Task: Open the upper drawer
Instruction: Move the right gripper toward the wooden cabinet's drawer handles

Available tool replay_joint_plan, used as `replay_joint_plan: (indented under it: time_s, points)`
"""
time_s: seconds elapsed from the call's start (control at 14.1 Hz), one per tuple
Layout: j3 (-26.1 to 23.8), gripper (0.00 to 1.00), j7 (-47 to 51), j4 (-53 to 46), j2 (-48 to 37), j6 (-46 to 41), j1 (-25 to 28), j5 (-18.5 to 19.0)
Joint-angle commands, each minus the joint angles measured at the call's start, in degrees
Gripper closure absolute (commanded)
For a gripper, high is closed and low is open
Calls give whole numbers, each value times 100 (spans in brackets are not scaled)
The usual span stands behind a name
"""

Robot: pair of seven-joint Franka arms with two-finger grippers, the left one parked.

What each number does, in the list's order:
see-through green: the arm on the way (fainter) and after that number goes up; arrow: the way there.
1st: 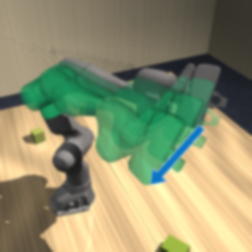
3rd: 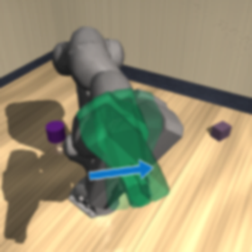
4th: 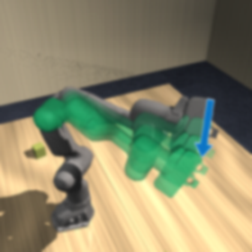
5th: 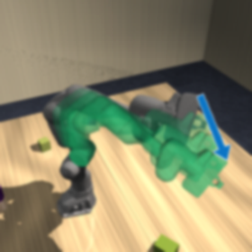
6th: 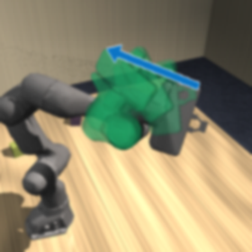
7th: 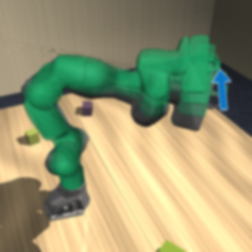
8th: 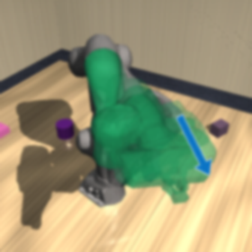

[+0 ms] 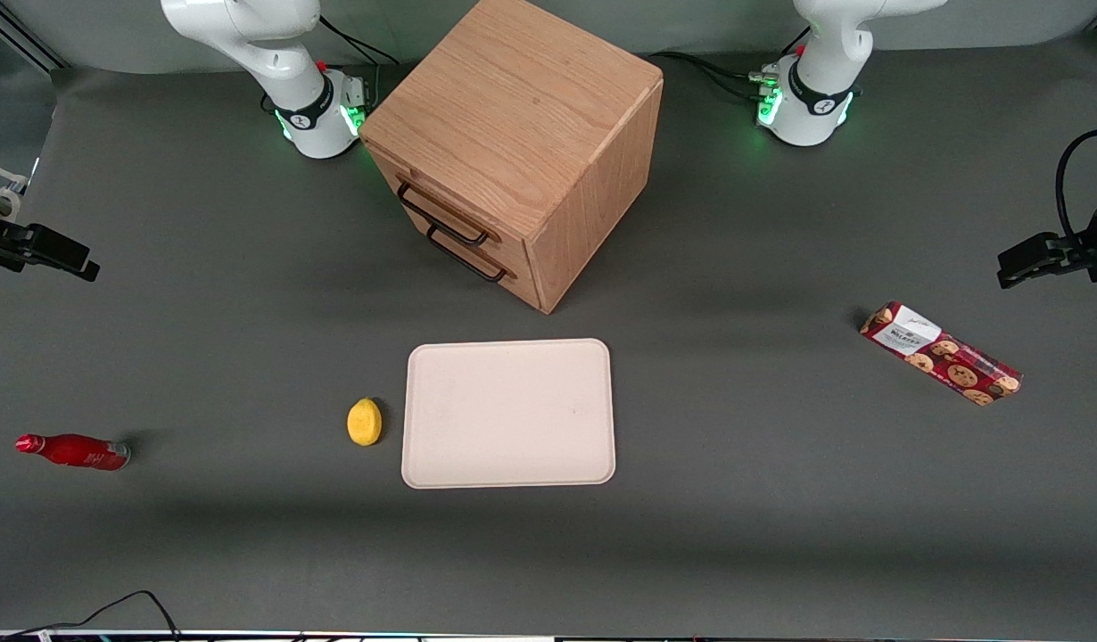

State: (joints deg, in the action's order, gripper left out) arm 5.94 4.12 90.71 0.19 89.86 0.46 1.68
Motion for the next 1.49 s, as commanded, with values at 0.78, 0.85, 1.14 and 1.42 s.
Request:
replay_joint_plan:
  time_s: [0.78,0.85,1.14,1.42]
  points:
    - [-67,0,-78,-115,34,-109,-134,-89]
    - [-67,0,-78,-115,34,-109,-134,-97]
    - [-101,0,-87,-124,26,-223,-55,-106]
    - [-269,0,-87,-115,8,-626,435,-115]
